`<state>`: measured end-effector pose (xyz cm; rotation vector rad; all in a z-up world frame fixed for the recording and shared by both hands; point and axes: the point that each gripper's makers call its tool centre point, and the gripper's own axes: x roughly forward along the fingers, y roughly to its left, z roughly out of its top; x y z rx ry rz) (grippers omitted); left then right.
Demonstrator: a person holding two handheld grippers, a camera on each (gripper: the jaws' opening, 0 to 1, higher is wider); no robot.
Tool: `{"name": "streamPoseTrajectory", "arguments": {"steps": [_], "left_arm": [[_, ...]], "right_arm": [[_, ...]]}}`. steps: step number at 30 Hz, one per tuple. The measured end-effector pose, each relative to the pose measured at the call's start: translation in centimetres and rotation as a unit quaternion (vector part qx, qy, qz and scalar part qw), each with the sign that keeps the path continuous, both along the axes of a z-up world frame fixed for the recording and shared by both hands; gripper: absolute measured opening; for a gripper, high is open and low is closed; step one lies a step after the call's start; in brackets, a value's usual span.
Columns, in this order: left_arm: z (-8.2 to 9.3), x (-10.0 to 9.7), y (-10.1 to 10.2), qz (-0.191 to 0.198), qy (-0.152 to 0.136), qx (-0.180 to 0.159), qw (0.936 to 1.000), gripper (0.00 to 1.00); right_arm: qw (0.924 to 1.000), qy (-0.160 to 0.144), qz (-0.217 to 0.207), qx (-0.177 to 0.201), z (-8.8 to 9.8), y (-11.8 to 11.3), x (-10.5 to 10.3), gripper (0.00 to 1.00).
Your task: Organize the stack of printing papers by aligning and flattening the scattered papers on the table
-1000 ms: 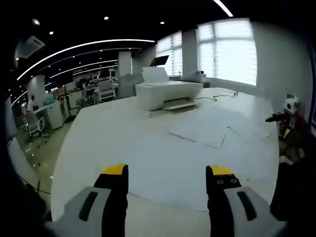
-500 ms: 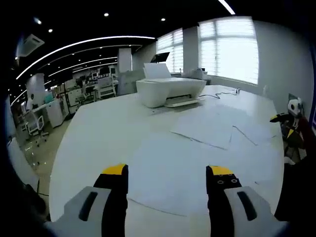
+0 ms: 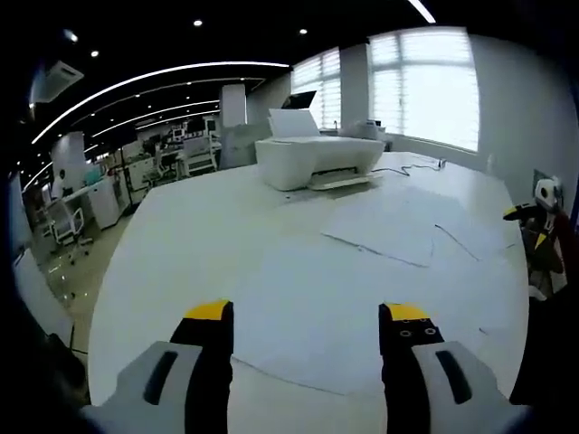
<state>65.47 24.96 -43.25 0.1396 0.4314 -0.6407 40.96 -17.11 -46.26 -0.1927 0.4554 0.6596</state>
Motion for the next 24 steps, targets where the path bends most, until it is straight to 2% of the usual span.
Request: {"name": "streamPoseTrajectory", "arguments": {"steps": [15, 24], "left_arm": [[-2.8, 1.0, 0.5, 0.012, 0.018, 0.011, 0.9997, 0.73], [-3.8, 1.7, 0.9, 0.021, 0.02, 0.014, 0.9995, 0.75]], "right_arm": [[1.0, 0.007, 0.001, 0.003, -0.5, 0.1, -0.1, 0.79], [0.9998, 0.017, 0.002, 0.005, -1.3, 0.2, 0.1, 0.79]]}}
